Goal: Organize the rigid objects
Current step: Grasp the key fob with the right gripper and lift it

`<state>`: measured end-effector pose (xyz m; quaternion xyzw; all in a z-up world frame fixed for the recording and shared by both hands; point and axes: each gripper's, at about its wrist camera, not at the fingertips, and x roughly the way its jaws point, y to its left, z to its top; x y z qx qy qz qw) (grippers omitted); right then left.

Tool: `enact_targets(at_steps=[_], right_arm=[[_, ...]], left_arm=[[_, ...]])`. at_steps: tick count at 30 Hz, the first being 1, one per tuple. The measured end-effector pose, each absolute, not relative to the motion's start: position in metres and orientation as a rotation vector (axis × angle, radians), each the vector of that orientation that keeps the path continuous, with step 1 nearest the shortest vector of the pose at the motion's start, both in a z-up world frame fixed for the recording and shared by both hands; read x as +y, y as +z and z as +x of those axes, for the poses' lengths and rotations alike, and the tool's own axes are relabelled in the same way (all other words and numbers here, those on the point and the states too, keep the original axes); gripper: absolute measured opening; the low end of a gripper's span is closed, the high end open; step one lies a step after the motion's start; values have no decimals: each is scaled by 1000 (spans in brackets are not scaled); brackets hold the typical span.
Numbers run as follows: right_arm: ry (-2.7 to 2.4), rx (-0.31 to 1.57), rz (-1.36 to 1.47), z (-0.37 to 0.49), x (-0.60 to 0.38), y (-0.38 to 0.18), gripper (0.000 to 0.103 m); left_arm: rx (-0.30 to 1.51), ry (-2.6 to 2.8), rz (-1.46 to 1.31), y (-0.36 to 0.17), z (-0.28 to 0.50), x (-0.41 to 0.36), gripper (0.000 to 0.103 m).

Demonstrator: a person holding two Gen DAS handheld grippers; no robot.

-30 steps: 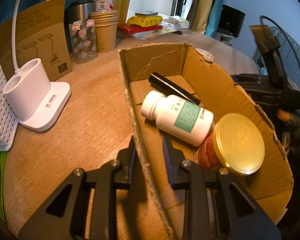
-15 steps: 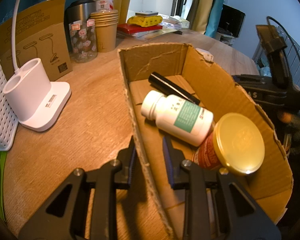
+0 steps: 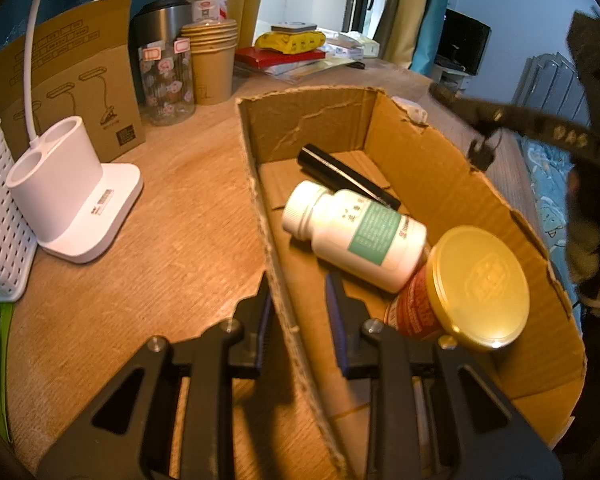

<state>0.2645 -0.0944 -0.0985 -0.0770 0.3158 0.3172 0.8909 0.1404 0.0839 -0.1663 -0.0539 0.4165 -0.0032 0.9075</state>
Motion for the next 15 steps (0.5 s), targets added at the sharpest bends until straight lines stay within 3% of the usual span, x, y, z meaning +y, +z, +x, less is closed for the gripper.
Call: enact_targets(at_steps=[15], right_arm=[[774, 503, -183, 219, -68, -37, 38]], left_arm=[[860, -8, -113, -166, 141, 84, 26]])
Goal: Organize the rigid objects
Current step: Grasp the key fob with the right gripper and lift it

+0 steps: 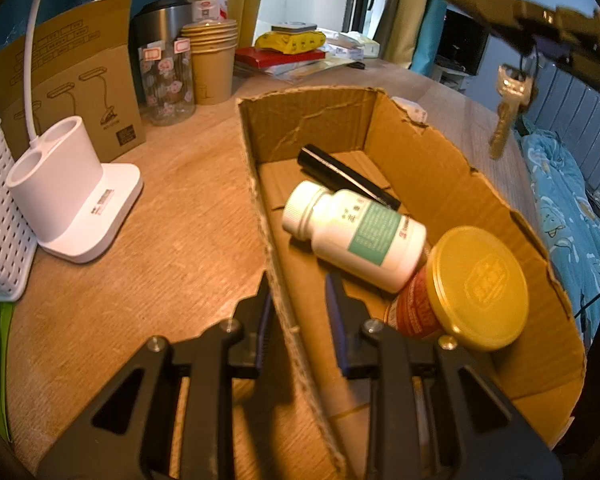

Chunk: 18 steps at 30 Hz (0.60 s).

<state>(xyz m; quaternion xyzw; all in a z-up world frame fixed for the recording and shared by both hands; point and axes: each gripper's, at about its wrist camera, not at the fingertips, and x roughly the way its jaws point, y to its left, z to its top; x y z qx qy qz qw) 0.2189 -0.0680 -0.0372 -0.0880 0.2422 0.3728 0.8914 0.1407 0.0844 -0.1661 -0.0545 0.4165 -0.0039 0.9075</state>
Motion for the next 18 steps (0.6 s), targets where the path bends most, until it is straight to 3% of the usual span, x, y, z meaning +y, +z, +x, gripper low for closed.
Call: enact_targets(at_steps=[18], right_arm=[[877, 527, -194, 213, -29, -44, 38]], left_arm=[[860, -9, -114, -166, 141, 84, 27]])
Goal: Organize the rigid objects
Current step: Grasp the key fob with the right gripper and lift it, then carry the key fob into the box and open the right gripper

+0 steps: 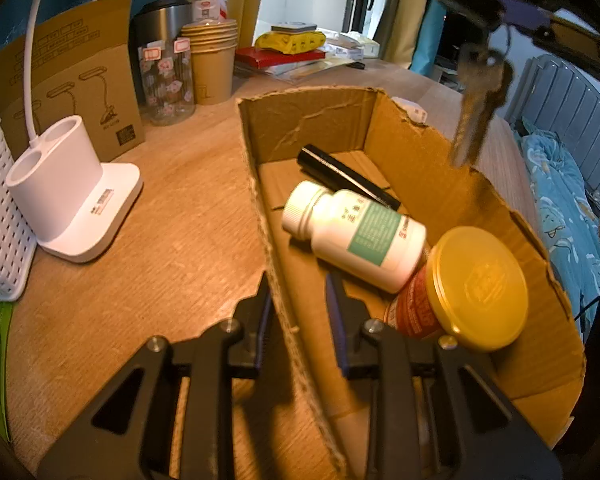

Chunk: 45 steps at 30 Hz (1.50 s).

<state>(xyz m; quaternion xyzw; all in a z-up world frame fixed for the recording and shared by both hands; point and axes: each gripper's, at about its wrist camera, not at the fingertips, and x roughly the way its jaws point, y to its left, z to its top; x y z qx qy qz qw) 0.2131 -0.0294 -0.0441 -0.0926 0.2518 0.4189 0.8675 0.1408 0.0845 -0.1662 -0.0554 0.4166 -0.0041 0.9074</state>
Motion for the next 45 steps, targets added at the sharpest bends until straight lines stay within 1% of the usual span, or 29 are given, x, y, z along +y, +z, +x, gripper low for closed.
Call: enact_targets(at_steps=[11, 17, 31, 34, 36, 43, 44, 45], right_arm=[[803, 646, -251, 239, -13, -94, 38], [774, 680, -282, 252, -11, -112, 38], [680, 627, -481, 250, 0, -130, 38], [673, 608, -519, 248, 4, -132, 39], [677, 608, -517, 248, 3, -133, 41], [687, 572, -497, 243, -1, -126, 41], [694, 554, -491, 242, -3, -124, 39], [706, 540, -489, 240, -4, -122, 30]], left_arm=[[860, -9, -115, -166, 141, 84, 27], [860, -10, -116, -166, 141, 84, 27], [860, -10, -118, -166, 141, 83, 27], [860, -10, -117, -166, 141, 83, 27], [860, -10, -117, -166, 141, 83, 27], [860, -10, -118, -166, 141, 83, 27], [860, -10, -118, -166, 141, 83, 27], [860, -9, -117, -166, 141, 83, 27]])
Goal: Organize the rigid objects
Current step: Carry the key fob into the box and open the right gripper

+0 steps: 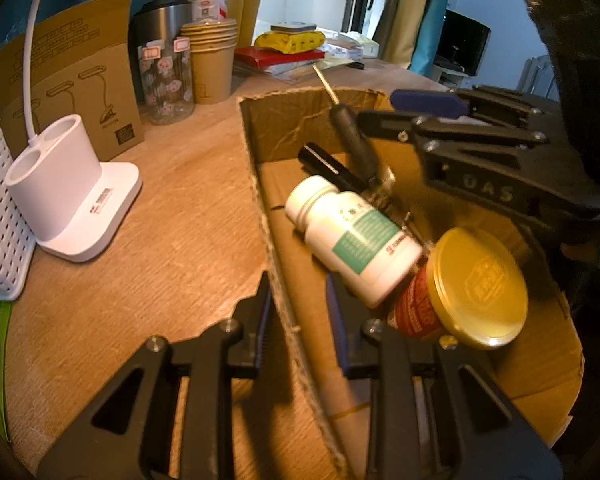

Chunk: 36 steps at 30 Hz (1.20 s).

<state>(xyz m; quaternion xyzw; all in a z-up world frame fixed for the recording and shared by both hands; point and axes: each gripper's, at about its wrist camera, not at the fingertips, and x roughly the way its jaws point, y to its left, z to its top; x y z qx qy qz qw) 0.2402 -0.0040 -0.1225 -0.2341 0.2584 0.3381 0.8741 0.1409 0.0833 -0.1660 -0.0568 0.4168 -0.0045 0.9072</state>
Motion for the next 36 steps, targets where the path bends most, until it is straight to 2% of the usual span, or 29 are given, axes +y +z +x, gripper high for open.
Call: enact_targets(at_steps=[2, 17, 19, 22, 24, 32, 36], right_arm=[[723, 526, -502, 239, -5, -123, 21], [800, 617, -562, 234, 12, -133, 22], [795, 620, -534, 235, 8, -131, 25], [788, 617, -485, 240, -1, -125, 34], [774, 618, -483, 242, -5, -124, 47], [752, 561, -408, 248, -16, -110, 51], [708, 547, -486, 260, 2, -112, 52]], left_arm=[[861, -10, -119, -166, 141, 83, 27], [861, -11, -123, -166, 143, 83, 28], [861, -12, -123, -166, 143, 82, 28], [861, -12, -124, -166, 143, 83, 28], [861, -12, -123, -166, 143, 83, 28], [861, -13, -124, -166, 143, 83, 28], [861, -13, -124, -166, 143, 83, 28]])
